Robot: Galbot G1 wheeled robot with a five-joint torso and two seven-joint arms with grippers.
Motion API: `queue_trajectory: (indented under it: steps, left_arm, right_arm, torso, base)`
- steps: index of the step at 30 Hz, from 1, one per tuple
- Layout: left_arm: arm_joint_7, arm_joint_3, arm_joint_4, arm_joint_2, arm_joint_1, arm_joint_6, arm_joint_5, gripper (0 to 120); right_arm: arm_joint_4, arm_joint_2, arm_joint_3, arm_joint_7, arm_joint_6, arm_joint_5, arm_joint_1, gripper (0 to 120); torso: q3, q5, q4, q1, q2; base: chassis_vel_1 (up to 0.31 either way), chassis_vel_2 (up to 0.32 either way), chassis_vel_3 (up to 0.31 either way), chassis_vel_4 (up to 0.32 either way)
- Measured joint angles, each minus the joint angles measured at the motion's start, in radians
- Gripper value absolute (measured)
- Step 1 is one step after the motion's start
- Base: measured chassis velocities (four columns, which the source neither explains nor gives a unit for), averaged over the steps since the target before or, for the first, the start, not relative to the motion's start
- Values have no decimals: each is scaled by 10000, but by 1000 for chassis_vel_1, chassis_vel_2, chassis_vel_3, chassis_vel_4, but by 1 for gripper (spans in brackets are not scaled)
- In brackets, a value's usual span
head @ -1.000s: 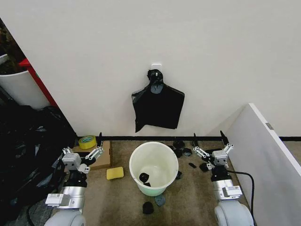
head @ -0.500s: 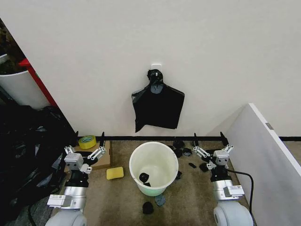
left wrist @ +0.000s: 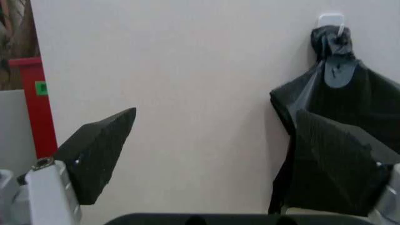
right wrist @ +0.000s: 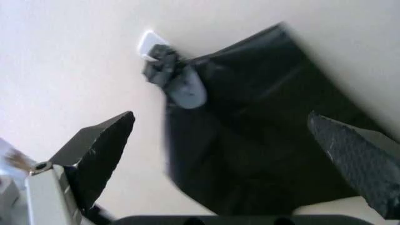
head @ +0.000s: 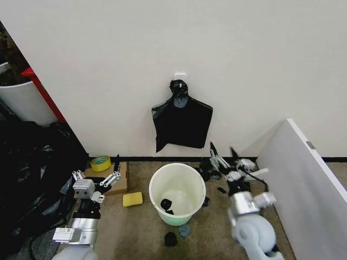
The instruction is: Place the garbage bag over the trash bin.
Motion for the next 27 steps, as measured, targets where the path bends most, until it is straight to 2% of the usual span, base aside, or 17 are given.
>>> queue_trajectory:
  steps: [2,3,6,8,16,27]
  left_arm:
    - [0,0,0,0,0,0,0,100]
    - [-11,-3,65,-10,-3,0,18,100]
    - [-10,-2,80,-11,-2,1,28,100]
    - [-3,0,19,4,57,0,30,100]
    - [-2,-5,-174,10,137,-13,15,100]
    - [-9,89,-152,-24,143,25,105,100]
  right_arm:
    - [0,0,0,0,0,0,0,100]
    - [-378,73,-160,-281,-51,626,523,100]
    - [-788,159,-310,-491,-64,1192,1034,100]
    - [-1492,518,-554,-387,-73,1994,1811,100]
    - [-2455,1339,-926,315,-223,2605,2866,100]
    - [-3172,1905,-872,593,-554,3084,3563,100]
  torso:
    - [0,0,0,0,0]
    - [0,0,0,0,0]
    - [0,0,-1,0,0]
    - [0,1,-2,0,0]
    - [1,1,-1,0,0]
    - [0,0,-3,0,0]
  base:
    - [0,0,0,0]
    - [0,0,0,0]
    - [0,0,0,0]
    - [0,0,0,0]
    - [0,0,0,0]
    - [0,0,0,0]
